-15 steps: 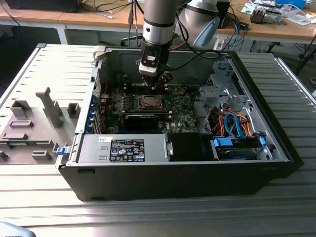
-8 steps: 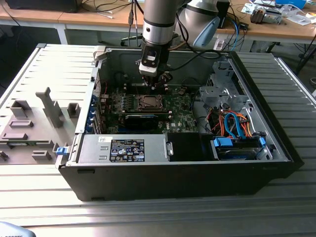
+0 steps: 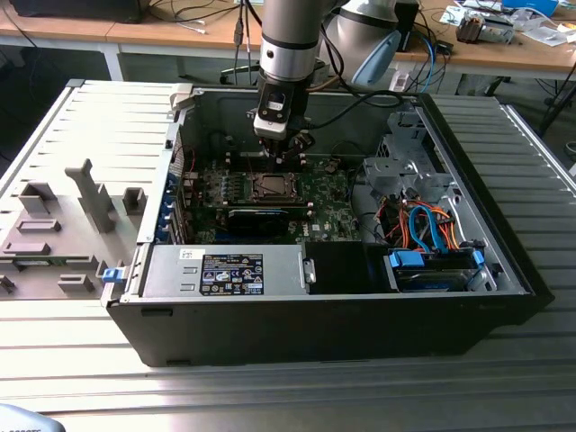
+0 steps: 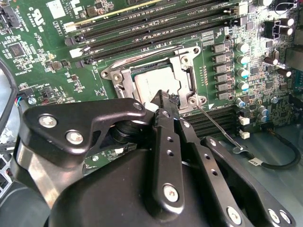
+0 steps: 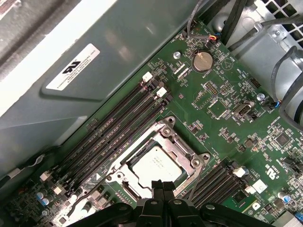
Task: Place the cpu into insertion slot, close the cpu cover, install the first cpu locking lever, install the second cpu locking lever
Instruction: 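Install the first cpu locking lever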
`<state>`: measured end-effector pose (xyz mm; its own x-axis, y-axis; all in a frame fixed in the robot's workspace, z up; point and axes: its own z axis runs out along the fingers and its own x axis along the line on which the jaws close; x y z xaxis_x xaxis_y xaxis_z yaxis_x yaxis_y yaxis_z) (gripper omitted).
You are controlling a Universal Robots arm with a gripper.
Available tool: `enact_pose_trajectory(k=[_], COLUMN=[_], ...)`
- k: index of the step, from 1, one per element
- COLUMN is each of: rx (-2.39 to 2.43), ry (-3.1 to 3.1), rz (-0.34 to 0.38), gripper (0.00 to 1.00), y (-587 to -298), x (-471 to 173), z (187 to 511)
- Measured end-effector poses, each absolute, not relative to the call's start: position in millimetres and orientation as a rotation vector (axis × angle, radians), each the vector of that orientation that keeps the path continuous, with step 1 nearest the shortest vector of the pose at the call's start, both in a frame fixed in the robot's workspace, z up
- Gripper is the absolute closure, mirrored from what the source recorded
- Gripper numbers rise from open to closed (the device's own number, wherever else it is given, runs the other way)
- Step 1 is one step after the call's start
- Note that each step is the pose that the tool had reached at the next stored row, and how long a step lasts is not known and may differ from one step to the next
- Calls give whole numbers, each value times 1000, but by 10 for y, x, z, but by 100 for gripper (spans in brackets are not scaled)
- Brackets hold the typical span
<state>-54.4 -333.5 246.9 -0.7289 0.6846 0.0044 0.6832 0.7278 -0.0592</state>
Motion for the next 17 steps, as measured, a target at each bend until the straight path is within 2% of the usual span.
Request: enact_pose_trajectory(k=[17], rx=[-1128], ry=[-2904], rz=[84], gripper=[89], y=[-3335], x=[-544], z=[2469])
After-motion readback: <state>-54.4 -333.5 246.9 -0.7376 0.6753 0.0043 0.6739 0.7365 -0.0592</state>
